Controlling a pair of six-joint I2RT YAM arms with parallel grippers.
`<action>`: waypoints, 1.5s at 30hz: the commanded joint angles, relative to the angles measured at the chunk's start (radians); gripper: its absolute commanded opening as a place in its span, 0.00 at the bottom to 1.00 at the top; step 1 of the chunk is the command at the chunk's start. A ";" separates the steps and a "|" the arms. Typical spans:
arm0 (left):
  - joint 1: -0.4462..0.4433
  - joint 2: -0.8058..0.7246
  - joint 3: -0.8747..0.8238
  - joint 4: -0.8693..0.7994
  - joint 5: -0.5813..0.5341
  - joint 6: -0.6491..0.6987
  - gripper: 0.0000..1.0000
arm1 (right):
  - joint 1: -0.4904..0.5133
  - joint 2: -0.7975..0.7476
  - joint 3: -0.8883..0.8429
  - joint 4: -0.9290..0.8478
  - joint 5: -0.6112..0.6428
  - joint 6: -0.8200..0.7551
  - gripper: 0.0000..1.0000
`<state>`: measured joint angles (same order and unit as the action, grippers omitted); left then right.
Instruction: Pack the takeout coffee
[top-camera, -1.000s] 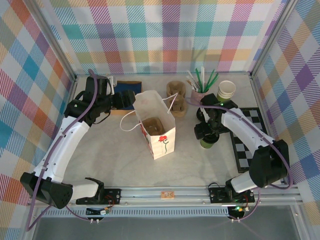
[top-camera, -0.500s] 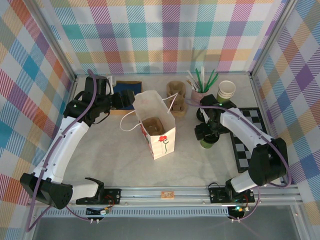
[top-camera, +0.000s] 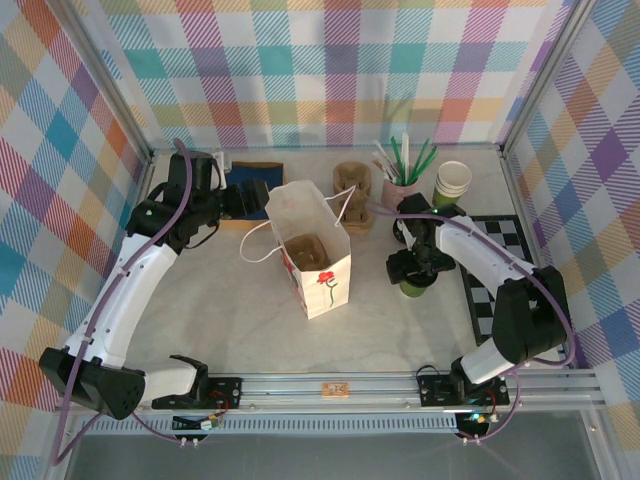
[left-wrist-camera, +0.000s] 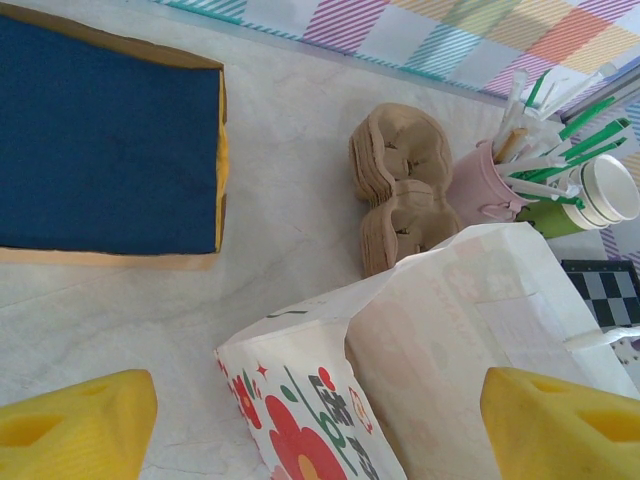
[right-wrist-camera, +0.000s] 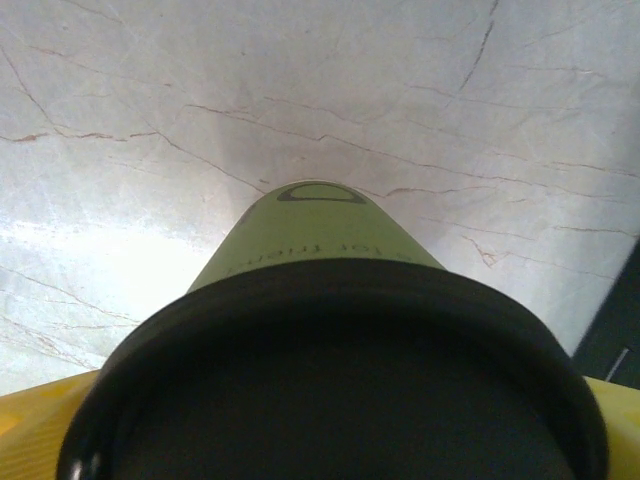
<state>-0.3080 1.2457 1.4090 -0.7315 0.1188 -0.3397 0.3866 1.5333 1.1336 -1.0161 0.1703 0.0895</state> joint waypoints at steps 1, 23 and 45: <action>0.017 -0.026 -0.007 -0.009 -0.006 0.025 0.84 | -0.007 0.020 -0.015 0.019 -0.034 0.010 0.99; 0.026 -0.041 -0.024 -0.006 -0.008 0.027 0.84 | -0.011 0.072 -0.027 0.024 -0.043 0.019 0.94; 0.030 -0.050 -0.025 -0.002 -0.013 0.030 0.84 | -0.011 0.105 -0.021 0.026 -0.044 0.032 0.82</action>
<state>-0.2916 1.2198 1.3956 -0.7326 0.1116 -0.3241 0.3805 1.6154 1.1202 -0.9752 0.1440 0.1047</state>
